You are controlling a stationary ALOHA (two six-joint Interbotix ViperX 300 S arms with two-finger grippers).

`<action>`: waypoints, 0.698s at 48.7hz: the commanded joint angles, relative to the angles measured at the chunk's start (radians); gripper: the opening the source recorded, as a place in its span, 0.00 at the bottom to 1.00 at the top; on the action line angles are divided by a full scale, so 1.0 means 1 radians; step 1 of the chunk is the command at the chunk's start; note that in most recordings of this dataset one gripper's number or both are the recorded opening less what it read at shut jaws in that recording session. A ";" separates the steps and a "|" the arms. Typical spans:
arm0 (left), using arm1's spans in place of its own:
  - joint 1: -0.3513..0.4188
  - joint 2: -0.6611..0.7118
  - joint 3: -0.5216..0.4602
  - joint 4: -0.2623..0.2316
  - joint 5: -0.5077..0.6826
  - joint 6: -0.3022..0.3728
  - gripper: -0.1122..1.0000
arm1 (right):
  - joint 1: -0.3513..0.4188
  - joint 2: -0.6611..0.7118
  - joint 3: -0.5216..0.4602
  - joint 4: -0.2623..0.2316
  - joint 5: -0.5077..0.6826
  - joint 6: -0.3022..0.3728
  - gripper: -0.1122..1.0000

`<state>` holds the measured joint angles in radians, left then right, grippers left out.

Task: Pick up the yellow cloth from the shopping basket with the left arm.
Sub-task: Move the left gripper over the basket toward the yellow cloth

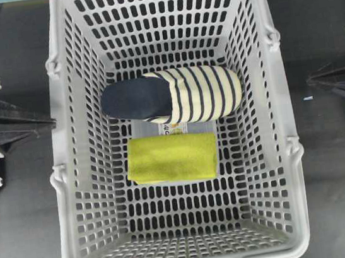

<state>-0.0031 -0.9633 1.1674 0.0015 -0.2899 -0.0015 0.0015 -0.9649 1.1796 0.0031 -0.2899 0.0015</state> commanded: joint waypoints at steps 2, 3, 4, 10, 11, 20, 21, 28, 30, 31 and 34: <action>0.008 0.035 -0.066 0.041 0.037 -0.035 0.15 | 0.000 0.009 -0.011 0.008 -0.006 0.008 0.10; 0.008 0.041 -0.077 0.041 0.052 -0.041 0.14 | 0.002 0.009 -0.009 0.011 -0.002 0.009 0.11; 0.008 0.048 -0.091 0.041 0.069 -0.046 0.12 | 0.000 0.009 -0.011 0.015 0.008 0.012 0.11; -0.005 0.107 -0.190 0.041 0.207 -0.086 0.10 | 0.000 0.011 -0.011 0.020 0.055 0.043 0.10; -0.005 0.120 -0.207 0.041 0.229 -0.091 0.10 | 0.000 0.012 -0.011 0.020 0.063 0.052 0.10; -0.014 0.250 -0.371 0.041 0.428 -0.100 0.10 | -0.002 0.009 -0.021 0.020 0.140 0.089 0.10; -0.015 0.265 -0.390 0.041 0.446 -0.098 0.10 | -0.002 0.009 -0.023 0.020 0.149 0.089 0.10; -0.023 0.385 -0.511 0.043 0.591 -0.081 0.10 | -0.005 0.008 -0.023 0.020 0.186 0.094 0.10; -0.028 0.416 -0.541 0.043 0.627 -0.077 0.10 | -0.003 0.006 -0.023 0.020 0.190 0.094 0.10; -0.028 0.430 -0.555 0.043 0.646 -0.072 0.10 | -0.003 0.006 -0.023 0.020 0.192 0.094 0.10; -0.031 0.476 -0.592 0.043 0.696 -0.063 0.10 | -0.005 0.005 -0.023 0.020 0.196 0.092 0.10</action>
<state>-0.0276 -0.5384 0.6489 0.0399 0.3467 -0.0721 0.0000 -0.9633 1.1781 0.0184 -0.0936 0.0936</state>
